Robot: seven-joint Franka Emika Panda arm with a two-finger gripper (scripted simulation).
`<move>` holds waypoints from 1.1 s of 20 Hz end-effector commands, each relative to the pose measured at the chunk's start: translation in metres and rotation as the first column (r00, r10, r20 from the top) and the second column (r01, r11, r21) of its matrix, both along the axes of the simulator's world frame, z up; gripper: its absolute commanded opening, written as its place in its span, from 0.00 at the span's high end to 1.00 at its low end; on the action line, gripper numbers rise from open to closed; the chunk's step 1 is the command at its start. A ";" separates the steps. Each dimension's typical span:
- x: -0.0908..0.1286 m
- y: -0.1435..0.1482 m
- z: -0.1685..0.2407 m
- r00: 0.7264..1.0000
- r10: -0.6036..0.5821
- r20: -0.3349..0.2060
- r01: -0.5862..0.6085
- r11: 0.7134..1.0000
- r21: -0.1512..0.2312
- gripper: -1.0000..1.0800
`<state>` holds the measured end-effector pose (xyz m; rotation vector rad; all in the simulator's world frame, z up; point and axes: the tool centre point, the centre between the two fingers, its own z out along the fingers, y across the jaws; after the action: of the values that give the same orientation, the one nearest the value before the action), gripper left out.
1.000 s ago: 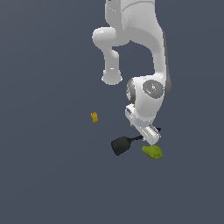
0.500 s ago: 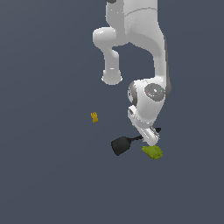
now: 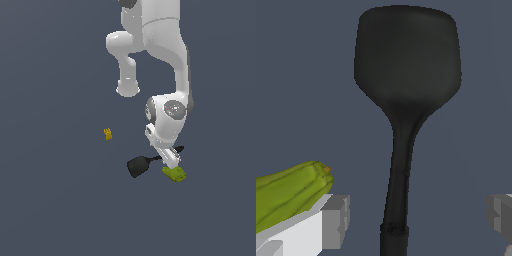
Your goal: Pick up a designated object from a clutter of objects.
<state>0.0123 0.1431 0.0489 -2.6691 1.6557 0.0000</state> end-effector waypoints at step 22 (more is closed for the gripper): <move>0.000 0.000 -0.030 1.000 -0.004 0.002 0.004 1.000 0.000 1.00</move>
<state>0.0127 0.1426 0.0182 -2.6651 1.6608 -0.0014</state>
